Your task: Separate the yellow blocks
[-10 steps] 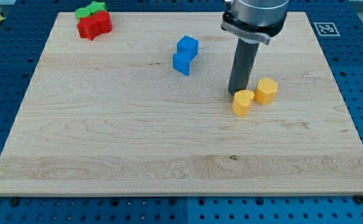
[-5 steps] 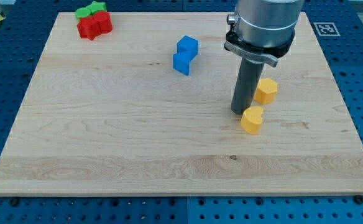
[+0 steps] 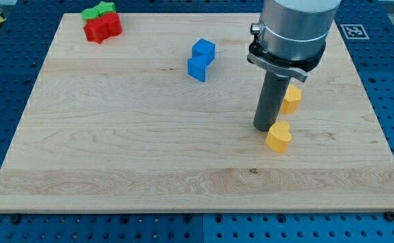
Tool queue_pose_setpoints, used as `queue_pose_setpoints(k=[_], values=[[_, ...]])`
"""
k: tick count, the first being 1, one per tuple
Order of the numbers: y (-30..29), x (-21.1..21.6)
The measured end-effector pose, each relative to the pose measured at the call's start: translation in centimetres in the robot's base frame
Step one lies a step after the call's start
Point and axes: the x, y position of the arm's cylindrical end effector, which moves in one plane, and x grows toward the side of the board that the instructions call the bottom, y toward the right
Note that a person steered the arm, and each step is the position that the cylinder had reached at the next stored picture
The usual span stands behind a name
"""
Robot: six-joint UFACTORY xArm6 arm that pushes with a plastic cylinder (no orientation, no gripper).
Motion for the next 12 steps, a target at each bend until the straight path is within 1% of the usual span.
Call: queue_pose_setpoints(k=[3,6,8,12], values=[[0.0,0.5],[1.6,1.2],[0.3,4.1],[0.6,5.3]])
